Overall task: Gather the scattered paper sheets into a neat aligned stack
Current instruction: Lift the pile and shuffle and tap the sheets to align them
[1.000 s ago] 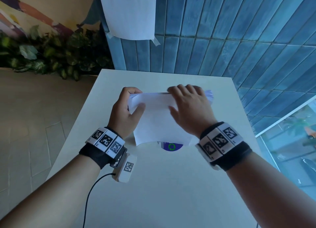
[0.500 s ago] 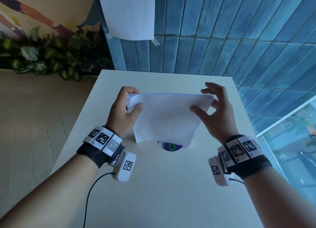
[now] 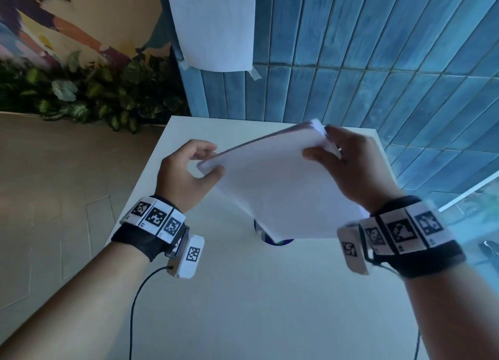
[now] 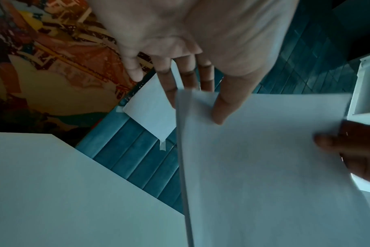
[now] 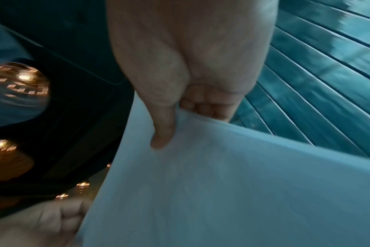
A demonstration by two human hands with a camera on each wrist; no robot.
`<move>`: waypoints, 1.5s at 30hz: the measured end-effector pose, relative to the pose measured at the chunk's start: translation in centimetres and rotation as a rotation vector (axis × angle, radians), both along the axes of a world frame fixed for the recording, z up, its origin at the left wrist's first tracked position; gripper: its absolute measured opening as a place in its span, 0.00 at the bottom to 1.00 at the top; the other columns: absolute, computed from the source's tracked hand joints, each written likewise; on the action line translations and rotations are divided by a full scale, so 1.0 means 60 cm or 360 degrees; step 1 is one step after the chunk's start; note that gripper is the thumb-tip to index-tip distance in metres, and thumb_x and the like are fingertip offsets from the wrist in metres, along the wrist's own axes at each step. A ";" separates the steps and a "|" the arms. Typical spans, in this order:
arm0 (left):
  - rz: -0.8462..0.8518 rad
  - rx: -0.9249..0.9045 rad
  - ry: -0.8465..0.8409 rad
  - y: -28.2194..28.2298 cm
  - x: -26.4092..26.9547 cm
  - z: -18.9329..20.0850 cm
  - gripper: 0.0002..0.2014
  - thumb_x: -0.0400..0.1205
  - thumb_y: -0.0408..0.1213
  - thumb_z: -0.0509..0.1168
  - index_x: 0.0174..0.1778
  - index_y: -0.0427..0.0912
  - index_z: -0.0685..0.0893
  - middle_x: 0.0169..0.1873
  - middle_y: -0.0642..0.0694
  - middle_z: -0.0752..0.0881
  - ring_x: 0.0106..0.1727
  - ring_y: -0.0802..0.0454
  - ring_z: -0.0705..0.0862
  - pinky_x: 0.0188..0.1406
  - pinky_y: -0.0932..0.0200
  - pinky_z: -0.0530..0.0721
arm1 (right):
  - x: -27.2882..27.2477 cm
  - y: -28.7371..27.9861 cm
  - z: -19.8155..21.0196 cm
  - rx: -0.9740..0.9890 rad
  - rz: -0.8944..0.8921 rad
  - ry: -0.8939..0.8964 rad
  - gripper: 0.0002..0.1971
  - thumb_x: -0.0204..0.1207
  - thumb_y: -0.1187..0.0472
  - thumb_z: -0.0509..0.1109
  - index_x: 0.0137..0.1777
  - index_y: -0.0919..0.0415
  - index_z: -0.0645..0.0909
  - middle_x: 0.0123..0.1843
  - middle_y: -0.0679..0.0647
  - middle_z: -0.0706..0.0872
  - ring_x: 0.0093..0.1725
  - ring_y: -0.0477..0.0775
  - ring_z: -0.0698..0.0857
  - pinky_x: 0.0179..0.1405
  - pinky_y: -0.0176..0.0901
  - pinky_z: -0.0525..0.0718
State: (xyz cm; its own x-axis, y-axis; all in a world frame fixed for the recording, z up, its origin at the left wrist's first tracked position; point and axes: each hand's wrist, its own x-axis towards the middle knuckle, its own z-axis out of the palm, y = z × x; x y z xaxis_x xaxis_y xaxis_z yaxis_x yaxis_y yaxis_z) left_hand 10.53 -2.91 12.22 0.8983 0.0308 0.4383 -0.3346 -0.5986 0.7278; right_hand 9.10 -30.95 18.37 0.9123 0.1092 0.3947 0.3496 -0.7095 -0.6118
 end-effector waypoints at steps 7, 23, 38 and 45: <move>-0.0528 -0.0283 0.0226 -0.083 -0.035 -0.012 0.22 0.75 0.47 0.70 0.64 0.49 0.74 0.57 0.58 0.83 0.62 0.60 0.82 0.61 0.66 0.78 | 0.004 0.087 0.048 -0.1118 0.0279 0.0135 0.06 0.78 0.58 0.67 0.52 0.50 0.82 0.48 0.53 0.89 0.49 0.63 0.86 0.38 0.46 0.74; -0.0195 -0.0636 0.0588 -0.086 -0.076 -0.128 0.22 0.69 0.21 0.76 0.46 0.50 0.78 0.41 0.54 0.87 0.42 0.63 0.86 0.44 0.68 0.82 | -0.052 0.151 -0.154 -0.1046 0.0384 -0.0104 0.21 0.69 0.69 0.57 0.61 0.60 0.79 0.49 0.54 0.84 0.46 0.61 0.83 0.51 0.52 0.79; -0.0243 -0.0988 0.0711 -0.030 -0.061 -0.092 0.10 0.74 0.27 0.75 0.48 0.36 0.83 0.46 0.34 0.88 0.48 0.44 0.85 0.56 0.42 0.82 | 0.004 -0.001 -0.114 -0.0916 0.0027 0.0174 0.09 0.72 0.56 0.75 0.50 0.56 0.85 0.44 0.54 0.91 0.45 0.62 0.87 0.45 0.47 0.74; -0.0304 -0.1085 0.0717 0.006 -0.055 -0.085 0.17 0.74 0.25 0.71 0.59 0.31 0.82 0.57 0.33 0.88 0.62 0.36 0.86 0.69 0.38 0.79 | 0.004 -0.091 -0.121 -0.0002 -0.0134 0.0545 0.11 0.60 0.55 0.85 0.36 0.54 0.86 0.31 0.45 0.87 0.31 0.43 0.82 0.31 0.31 0.75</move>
State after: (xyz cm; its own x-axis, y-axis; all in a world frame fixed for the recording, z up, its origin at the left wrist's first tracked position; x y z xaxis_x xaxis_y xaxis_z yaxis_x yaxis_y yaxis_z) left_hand 7.24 -2.58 7.15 0.9997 -0.0113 -0.0233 0.0240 0.0580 0.9980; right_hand 9.34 -36.39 11.11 0.9975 0.0280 0.0641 0.0643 -0.7279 -0.6827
